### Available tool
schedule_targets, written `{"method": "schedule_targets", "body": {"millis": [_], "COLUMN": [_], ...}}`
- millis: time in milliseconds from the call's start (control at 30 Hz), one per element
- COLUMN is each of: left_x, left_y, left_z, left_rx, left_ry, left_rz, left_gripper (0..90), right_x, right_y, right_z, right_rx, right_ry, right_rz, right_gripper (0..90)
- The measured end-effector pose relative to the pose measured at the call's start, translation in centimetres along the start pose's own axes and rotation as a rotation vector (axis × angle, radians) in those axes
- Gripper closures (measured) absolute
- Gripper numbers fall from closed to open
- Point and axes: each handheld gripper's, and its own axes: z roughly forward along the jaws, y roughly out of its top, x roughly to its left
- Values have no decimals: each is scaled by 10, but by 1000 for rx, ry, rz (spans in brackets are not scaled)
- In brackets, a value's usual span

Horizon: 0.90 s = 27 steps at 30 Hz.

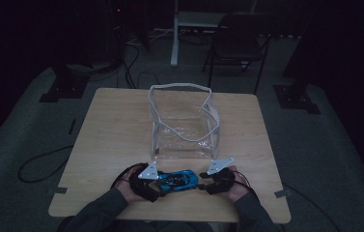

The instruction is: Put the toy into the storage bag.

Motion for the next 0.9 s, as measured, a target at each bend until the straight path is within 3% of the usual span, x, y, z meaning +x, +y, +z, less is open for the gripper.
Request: {"method": "schedule_targets", "body": {"millis": [367,433,667,833,900], "left_x": [6,6,10,12,13], "left_y": [15,19,30,45,51], "left_z": [-8,-8,-6,-3,-1], "left_rx": [-69,-71,-102,-92,-74], "left_ry": [-10,4,8,-6,7], "left_rz": [-8,0,-10,21,37], "left_gripper": [249,249,250,252,252], "right_x": [-2,2,1,2,3], "right_y": [2,2,3,8,11], "right_z": [-1,3,3,6,9], "right_rx": [-51,-15,-30,-50,-54], "right_ry": [57,17,-11,-75,-95], "right_rz": [1,-27,-11,-18,-22], "right_gripper": [518,475,423,321,277]}}
